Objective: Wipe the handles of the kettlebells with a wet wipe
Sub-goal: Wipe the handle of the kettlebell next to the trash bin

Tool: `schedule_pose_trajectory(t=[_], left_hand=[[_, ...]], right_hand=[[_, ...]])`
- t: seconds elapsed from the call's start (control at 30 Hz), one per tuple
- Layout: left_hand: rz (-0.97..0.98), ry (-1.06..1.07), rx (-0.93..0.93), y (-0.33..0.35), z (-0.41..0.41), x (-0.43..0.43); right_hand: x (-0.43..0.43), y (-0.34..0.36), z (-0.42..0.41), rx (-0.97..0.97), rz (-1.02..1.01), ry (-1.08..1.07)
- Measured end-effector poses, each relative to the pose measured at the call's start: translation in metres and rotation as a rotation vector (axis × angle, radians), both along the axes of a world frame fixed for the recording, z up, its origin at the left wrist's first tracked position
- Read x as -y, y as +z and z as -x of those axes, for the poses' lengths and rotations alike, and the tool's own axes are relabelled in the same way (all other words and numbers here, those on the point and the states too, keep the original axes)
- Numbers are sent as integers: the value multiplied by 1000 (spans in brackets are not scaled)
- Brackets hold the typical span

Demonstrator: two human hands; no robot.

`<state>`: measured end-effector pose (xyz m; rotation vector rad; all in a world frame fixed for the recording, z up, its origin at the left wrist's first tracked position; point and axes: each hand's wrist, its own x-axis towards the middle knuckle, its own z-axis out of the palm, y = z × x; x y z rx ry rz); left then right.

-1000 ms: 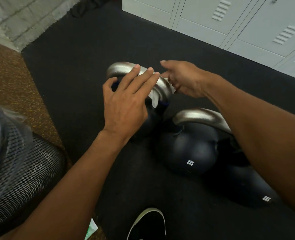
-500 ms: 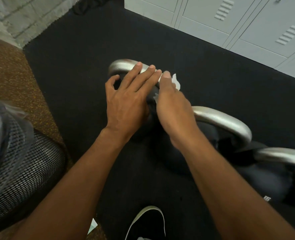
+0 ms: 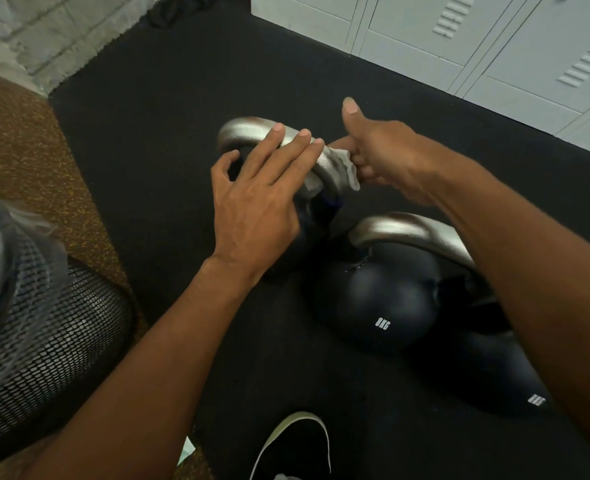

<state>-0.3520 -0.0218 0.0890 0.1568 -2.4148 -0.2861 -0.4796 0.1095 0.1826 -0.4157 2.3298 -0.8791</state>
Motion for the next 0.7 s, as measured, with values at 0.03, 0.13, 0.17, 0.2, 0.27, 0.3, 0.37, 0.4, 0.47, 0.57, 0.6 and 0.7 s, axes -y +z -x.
schedule_pose_trajectory(t=[0.03,0.13,0.17,0.2,0.27,0.3,0.37,0.4,0.47,0.57,0.6,0.7], left_hand=[[-5,2,-1,0,0,-1],[-10,8,-2,0,0,-1],[-12,9,-6,0,0,-1],[-14,8,-10,0,0,-2],[-11,6,-22,0,0,-2],[-6,7,-27,-1,0,-2],[3,6,-31,-1,0,-1],[3,5,-31,-1,0,-1],[-2,6,-30,-2,0,-1],[-17,1,-20,-1,-1,-1],[-23,0,-16,-1,-1,-1],[-39,1,-2,-1,0,-2]], right_hand=[[-3,-3,-3,-46,-24,16],[-8,-7,-9,-89,15,-28],[-6,-7,-8,-78,35,-52],[-2,-8,-4,-56,46,-61],[9,-5,3,33,57,-17],[14,-4,6,99,57,21],[19,-5,9,207,69,87],[18,-7,11,231,65,104],[16,-4,14,226,37,103],[11,4,11,90,-31,37],[10,6,5,47,-49,21],[7,12,-22,-36,-61,-116]])
